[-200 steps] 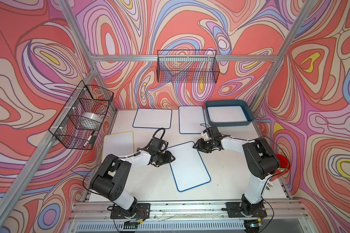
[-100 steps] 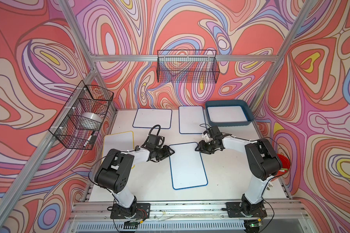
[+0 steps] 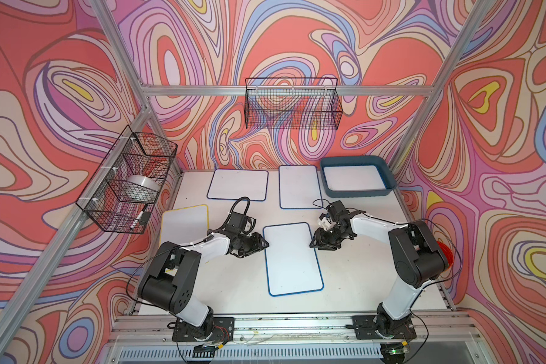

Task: Put the whiteboard into the storage box
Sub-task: Pick up the whiteboard at the center of the board.

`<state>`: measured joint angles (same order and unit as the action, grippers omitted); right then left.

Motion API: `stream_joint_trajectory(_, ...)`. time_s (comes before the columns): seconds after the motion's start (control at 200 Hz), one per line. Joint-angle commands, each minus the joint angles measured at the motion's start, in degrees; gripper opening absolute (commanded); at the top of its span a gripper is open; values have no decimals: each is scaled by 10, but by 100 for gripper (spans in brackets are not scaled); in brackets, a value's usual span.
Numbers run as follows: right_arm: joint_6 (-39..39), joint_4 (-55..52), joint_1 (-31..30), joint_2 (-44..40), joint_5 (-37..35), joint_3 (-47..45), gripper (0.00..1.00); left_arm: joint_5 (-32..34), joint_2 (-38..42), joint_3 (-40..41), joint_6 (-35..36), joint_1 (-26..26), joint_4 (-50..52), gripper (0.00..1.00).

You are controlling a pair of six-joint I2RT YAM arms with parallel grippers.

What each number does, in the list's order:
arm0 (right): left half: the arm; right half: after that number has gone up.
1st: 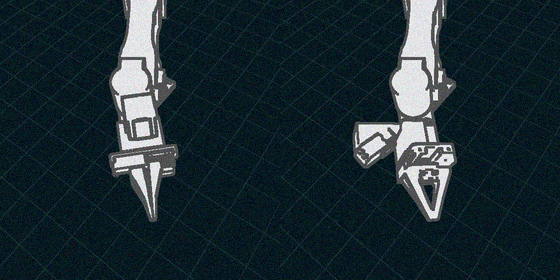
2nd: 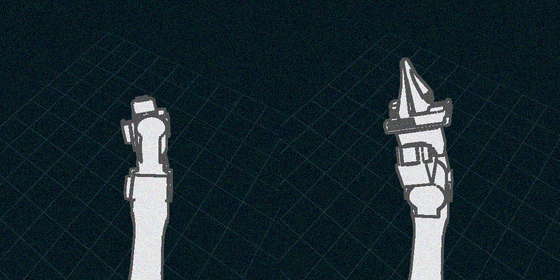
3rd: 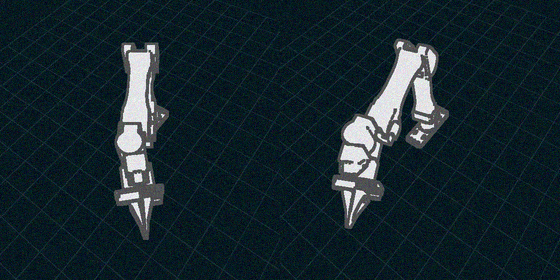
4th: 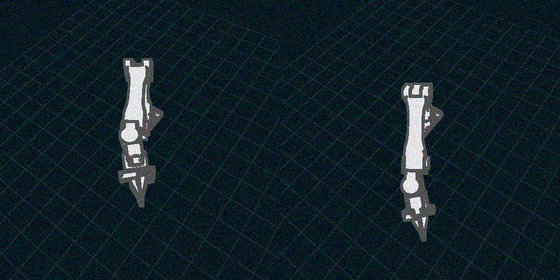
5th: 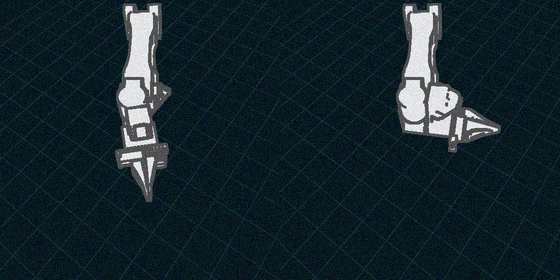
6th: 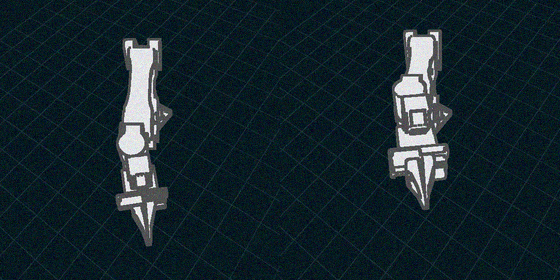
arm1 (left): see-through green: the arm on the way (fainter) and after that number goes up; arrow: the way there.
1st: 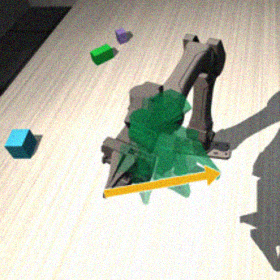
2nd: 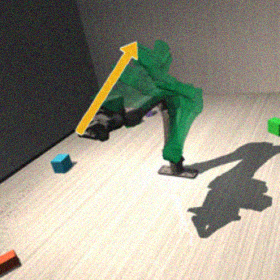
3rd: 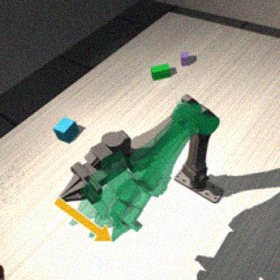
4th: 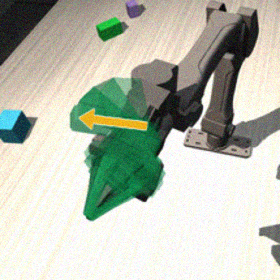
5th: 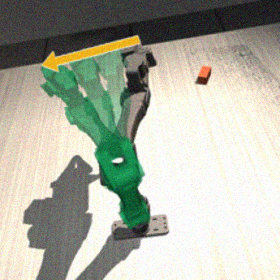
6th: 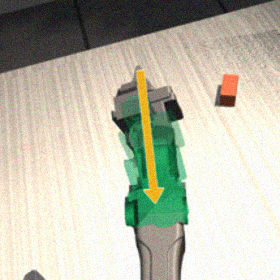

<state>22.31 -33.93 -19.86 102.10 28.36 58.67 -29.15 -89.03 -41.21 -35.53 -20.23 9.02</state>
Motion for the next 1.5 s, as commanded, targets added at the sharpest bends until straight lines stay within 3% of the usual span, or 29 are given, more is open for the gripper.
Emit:
stream_joint_trajectory(0.0, -4, -26, -1, 21, -16, -25, 49, -32, 9, 7, 24, -9, 48, 50)
stream_joint_trajectory(0.17, 32, 24, -2, 27, 44, -44, 49, -21, 2, 4, 19, -46, 74, 50)
stream_joint_trajectory(0.526, 80, 149, -9, 59, 199, -52, 50, -44, -53, 16, -43, -47, -43, 50)
stream_joint_trajectory(0.766, 89, 180, -12, 71, 225, -39, 50, -56, -48, 18, -92, -45, -121, 50)
stream_joint_trajectory(1.182, 111, 225, -13, 75, 248, -43, 50, -138, -40, 39, -212, 5, -319, 50)
stream_joint_trajectory(1.493, 116, 234, -13, 99, 235, -35, 50, -143, -22, 23, -187, 10, -273, 50)
